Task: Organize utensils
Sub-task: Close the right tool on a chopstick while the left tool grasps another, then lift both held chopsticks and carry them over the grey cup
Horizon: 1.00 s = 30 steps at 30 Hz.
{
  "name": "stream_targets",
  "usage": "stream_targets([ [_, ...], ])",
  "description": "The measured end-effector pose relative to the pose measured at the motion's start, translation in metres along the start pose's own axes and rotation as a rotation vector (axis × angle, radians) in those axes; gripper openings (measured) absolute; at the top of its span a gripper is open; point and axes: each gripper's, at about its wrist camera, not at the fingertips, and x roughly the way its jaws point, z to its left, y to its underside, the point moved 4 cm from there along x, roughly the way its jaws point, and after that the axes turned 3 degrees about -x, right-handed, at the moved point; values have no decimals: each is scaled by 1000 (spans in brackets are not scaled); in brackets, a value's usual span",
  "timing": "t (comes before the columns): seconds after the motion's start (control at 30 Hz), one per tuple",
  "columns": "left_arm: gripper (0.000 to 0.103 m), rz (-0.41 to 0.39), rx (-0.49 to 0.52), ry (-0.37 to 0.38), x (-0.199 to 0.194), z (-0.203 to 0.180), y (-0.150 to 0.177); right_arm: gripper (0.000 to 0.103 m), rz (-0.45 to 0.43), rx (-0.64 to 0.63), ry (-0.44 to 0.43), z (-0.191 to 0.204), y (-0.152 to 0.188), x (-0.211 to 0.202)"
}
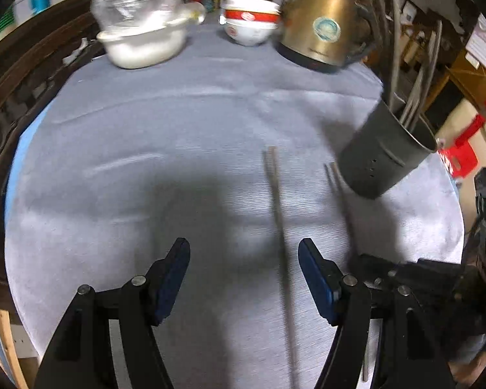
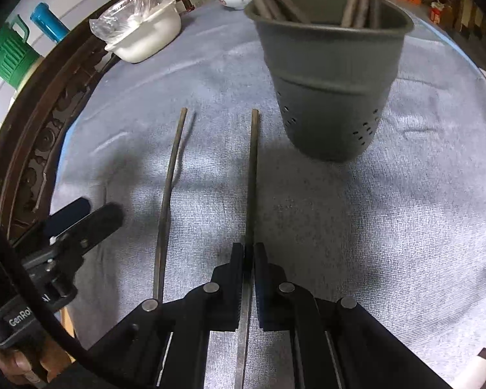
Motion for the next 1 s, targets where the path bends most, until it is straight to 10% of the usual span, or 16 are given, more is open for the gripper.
stream_targets([
  [0.1,61,68,5,-15,17,-10,-4,9,-3,7,-23,-7,2,-1],
  [0.27,9,150,29,-48,37,-13,-2,8,-2,8,-51,-11,4,1],
  [1.0,5,272,109,4,37,20,-7,7,137,-121,96,18,-31,19],
])
